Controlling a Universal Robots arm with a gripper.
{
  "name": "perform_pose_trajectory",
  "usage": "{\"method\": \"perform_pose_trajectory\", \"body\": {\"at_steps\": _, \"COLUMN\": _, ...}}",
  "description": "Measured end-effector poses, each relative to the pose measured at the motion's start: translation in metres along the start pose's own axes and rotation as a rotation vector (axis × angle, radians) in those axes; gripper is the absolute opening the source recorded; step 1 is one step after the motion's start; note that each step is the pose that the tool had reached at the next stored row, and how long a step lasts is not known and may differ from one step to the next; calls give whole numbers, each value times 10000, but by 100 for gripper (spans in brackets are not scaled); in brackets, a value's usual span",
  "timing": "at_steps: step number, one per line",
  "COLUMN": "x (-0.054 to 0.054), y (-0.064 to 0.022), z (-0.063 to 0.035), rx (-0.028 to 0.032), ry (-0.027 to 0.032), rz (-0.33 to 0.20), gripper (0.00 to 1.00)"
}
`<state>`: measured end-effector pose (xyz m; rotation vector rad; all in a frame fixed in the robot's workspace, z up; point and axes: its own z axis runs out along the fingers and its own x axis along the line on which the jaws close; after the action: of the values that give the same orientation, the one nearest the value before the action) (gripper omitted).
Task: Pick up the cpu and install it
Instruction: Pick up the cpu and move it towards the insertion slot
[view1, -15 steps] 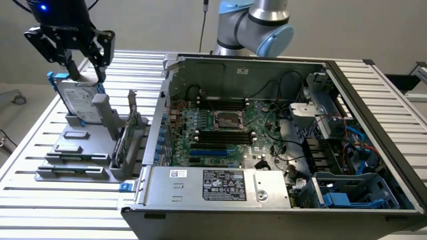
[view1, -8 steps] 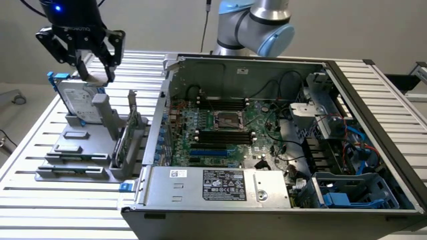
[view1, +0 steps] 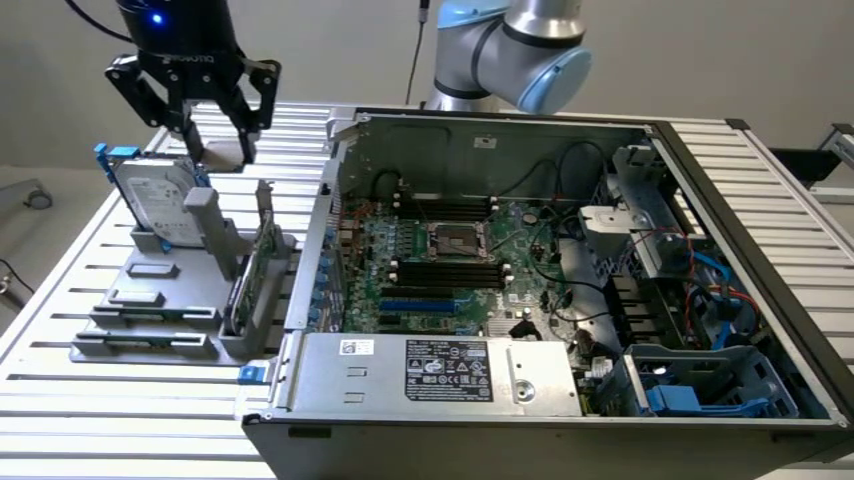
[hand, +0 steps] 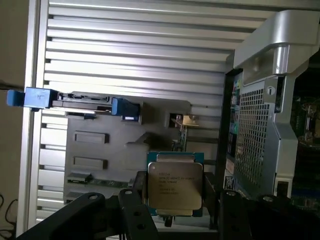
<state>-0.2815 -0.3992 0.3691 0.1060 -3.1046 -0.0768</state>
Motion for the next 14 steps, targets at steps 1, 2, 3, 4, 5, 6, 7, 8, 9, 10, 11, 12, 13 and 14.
{"method": "perform_pose_trajectory", "body": {"at_steps": 1, "x": -48, "y": -3, "z": -2, "rx": -26, "ry": -1, "rz": -1, "gripper": 55}}
{"method": "perform_pose_trajectory", "body": {"at_steps": 2, "x": -93, "y": -5, "z": -3, "rx": -49, "ry": -4, "rz": -2, "gripper": 55}}
{"method": "perform_pose_trajectory", "body": {"at_steps": 3, "x": -137, "y": -6, "z": -4, "rx": -71, "ry": -5, "rz": -2, "gripper": 55}}
{"method": "perform_pose_trajectory", "body": {"at_steps": 4, "x": -182, "y": -8, "z": -6, "rx": -91, "ry": -6, "rz": -3, "gripper": 55}}
{"method": "perform_pose_trajectory", "body": {"at_steps": 5, "x": -229, "y": -9, "z": -8, "rx": -110, "ry": -8, "rz": -3, "gripper": 55}}
{"method": "perform_pose_trajectory", "body": {"at_steps": 6, "x": -275, "y": -11, "z": -10, "rx": -124, "ry": -8, "rz": -4, "gripper": 55}}
{"method": "perform_pose_trajectory", "body": {"at_steps": 7, "x": -317, "y": -12, "z": -11, "rx": -136, "ry": -9, "rz": -5, "gripper": 55}}
{"method": "perform_pose_trajectory", "body": {"at_steps": 8, "x": -363, "y": -12, "z": -12, "rx": -149, "ry": -9, "rz": -5, "gripper": 55}}
{"method": "perform_pose_trajectory", "body": {"at_steps": 9, "x": -409, "y": -13, "z": -14, "rx": -161, "ry": -11, "rz": -6, "gripper": 55}}
{"method": "perform_pose_trajectory", "body": {"at_steps": 10, "x": -458, "y": -14, "z": -15, "rx": -173, "ry": -11, "rz": -6, "gripper": 55}}
{"method": "perform_pose_trajectory", "body": {"at_steps": 11, "x": -503, "y": -14, "z": -17, "rx": -184, "ry": -12, "rz": -6, "gripper": 55}}
{"method": "perform_pose_trajectory", "body": {"at_steps": 12, "x": -548, "y": -15, "z": -19, "rx": -193, "ry": -11, "rz": -6, "gripper": 55}}
{"method": "perform_pose_trajectory", "body": {"at_steps": 13, "x": -592, "y": -15, "z": -20, "rx": -203, "ry": -11, "rz": -7, "gripper": 55}}
{"method": "perform_pose_trajectory", "body": {"at_steps": 14, "x": -638, "y": -15, "z": -22, "rx": -212, "ry": -11, "rz": -7, "gripper": 55}}
